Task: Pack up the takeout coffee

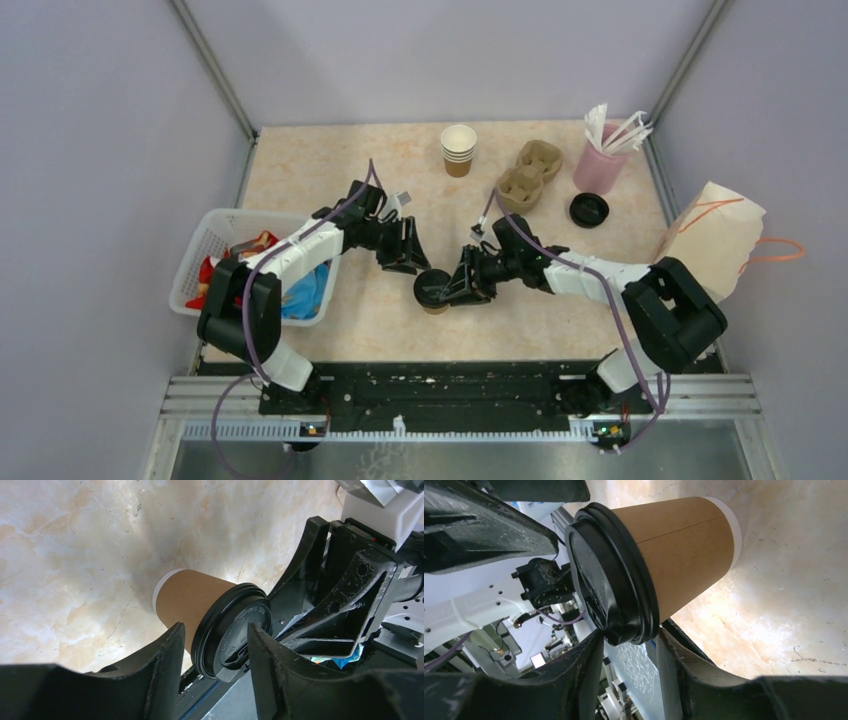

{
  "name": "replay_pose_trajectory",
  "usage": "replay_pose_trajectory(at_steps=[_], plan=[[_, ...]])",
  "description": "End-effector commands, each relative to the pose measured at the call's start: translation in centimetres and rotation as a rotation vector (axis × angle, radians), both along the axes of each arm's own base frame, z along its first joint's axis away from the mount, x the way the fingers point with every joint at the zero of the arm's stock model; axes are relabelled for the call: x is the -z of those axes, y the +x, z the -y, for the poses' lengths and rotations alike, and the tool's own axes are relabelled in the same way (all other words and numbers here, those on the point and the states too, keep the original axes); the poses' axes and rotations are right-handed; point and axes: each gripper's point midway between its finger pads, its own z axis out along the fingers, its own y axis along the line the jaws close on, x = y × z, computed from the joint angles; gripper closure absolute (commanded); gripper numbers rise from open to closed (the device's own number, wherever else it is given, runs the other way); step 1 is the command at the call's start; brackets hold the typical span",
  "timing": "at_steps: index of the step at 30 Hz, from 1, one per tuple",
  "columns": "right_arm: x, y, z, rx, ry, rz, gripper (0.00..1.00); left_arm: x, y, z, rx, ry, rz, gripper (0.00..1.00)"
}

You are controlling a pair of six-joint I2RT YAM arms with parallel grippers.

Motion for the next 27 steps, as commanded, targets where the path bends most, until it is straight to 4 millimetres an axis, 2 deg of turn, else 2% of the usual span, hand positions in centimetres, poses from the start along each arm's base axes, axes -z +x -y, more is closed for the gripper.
replay_pose_trajectory(at_steps=[1,7,12,19,21,23,25,27], plan=[[0.0,1.5,-0.4,0.017,-0.047,0.049,0.60,0.1,-0.6,0.0,-0.001,-0.033,0.024,0.48],[0.2,2.8,0.5,0.012,-0.099,0.084,0.66,0.9,-2.4,-0.5,-0.032,-0.052,-0.017,0.58],[-0.2,4.4,1.2,-0.010,-0.097,0.116,0.66,0.5,-3.6,-0.6,-0.052,-0.079,-0.035,0.61],[-0.3,6.6,0.7,-0.083,-0.062,0.128,0.63,0.7,-5.7,0.0,-0.077,-0.146,-0.100,0.61],[-0.7,6.7,0.6,-0.102,-0.063,0.132,0.60,0.4,-5.8,0.1,-0.076,-0.158,-0.099,0.59],[-1.5,6.7,0.9,-0.096,-0.064,0.148,0.51,-0.3,-5.6,0.1,-0.076,-0.158,-0.087,0.53],[-2.4,6.6,1.2,-0.080,-0.041,0.153,0.44,-1.1,-5.3,0.2,-0.073,-0.160,-0.068,0.46],[-3.0,6.4,1.7,-0.060,-0.023,0.153,0.41,-2.0,-4.8,-0.1,-0.079,-0.155,-0.043,0.36]])
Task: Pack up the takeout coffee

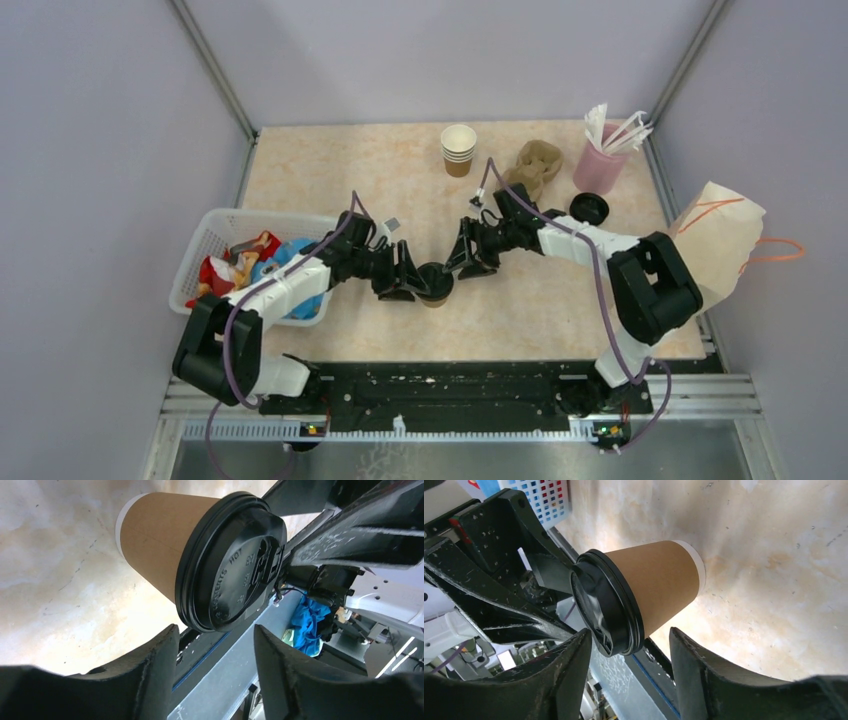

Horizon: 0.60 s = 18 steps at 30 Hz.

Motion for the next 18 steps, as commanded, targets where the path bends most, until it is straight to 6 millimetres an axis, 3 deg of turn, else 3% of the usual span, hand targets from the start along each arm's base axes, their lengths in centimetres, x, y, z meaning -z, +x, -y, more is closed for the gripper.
replay_pose_trajectory(at_steps=[1,4,8,11,18], plan=[[-3.0,0.3,0.7,0.017,0.054,0.070,0.40,-3.4,1.0,0.1,-0.004,-0.033,0.080,0.34],[-3.0,-0.2,1.2,0.045,0.060,0.063,0.40,-4.0,1.7,-1.3,-0.070,0.008,0.099,0.31],[-1.6,-0.7,1.8,0.081,0.053,0.042,0.57,-2.7,2.5,-3.2,-0.184,0.102,0.096,0.47],[-1.0,-0.6,1.8,0.079,0.042,0.035,0.64,-2.2,2.5,-2.8,-0.159,0.092,0.067,0.55],[-0.4,-0.1,1.4,0.067,0.041,0.028,0.69,-0.9,3.3,-2.5,-0.131,0.116,0.040,0.68]])
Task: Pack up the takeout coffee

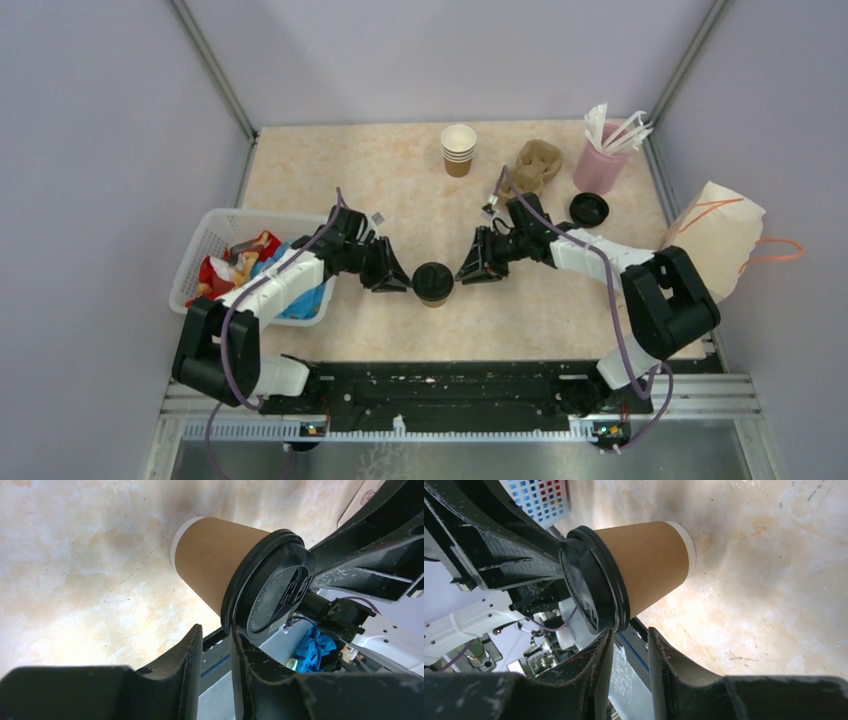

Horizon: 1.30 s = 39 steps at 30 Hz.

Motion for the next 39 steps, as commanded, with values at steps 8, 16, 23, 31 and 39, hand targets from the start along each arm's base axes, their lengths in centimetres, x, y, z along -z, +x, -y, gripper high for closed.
replay_pose_trajectory(at_steps=[8,16,23,31,39], plan=[[0.2,1.2,-0.7,-0.003,0.028,0.020,0.69,-0.5,1.0,0.3,0.021,-0.006,0.029,0.66],[0.1,1.1,-1.3,-0.015,0.045,0.015,0.69,0.6,0.6,0.2,0.027,0.008,0.001,0.65],[1.5,0.5,-1.9,-0.012,0.019,0.002,0.69,1.7,0.3,-0.2,0.033,0.043,-0.015,0.68],[5.7,-0.4,-0.2,0.035,-0.059,-0.040,0.69,6.6,-2.0,-2.4,0.052,0.191,-0.071,0.69],[9.6,-1.5,1.9,0.070,-0.126,-0.084,0.70,10.1,-3.5,-5.6,0.042,0.377,-0.106,0.72]])
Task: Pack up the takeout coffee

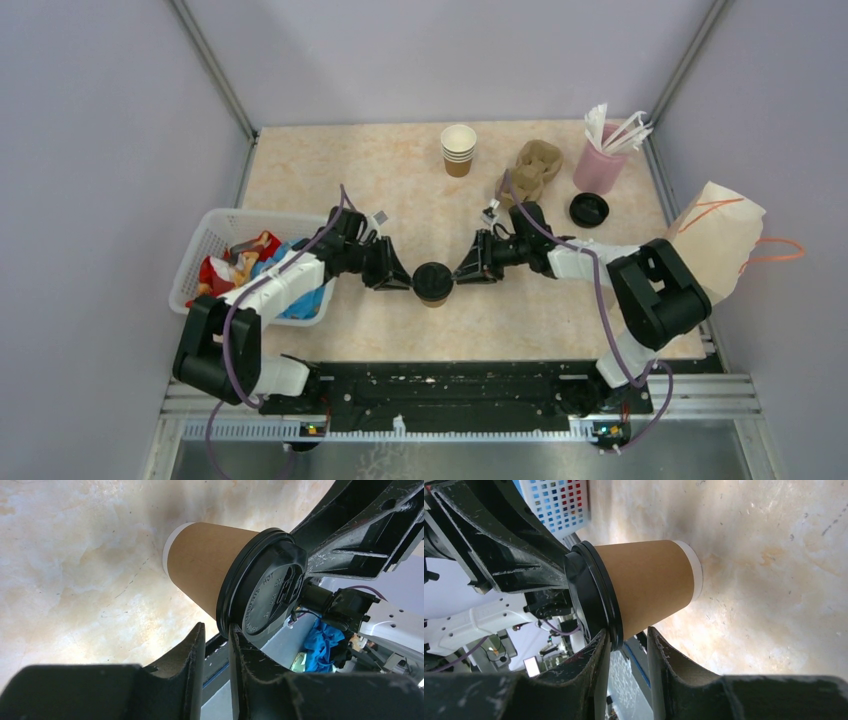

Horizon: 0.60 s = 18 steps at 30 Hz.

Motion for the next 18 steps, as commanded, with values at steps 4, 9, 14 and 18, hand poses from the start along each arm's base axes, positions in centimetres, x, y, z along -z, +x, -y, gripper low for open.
replay_pose_trajectory(at_steps=[4,9,14,18], plan=[[7.5,-1.9,2.8,0.051,-0.220,-0.094,0.69,8.9,-4.1,-5.9,0.004,0.478,-0.129,0.74],[5.7,-0.6,2.2,0.055,-0.205,-0.045,0.69,9.1,-4.1,-6.5,-0.020,0.552,-0.127,0.76],[6.3,-0.7,2.4,0.069,-0.217,-0.053,0.69,10.9,-5.4,-7.6,-0.049,0.631,-0.145,0.75],[8.2,-1.7,3.0,0.076,-0.237,-0.089,0.69,12.1,-6.1,-7.7,-0.037,0.703,-0.140,0.75]])
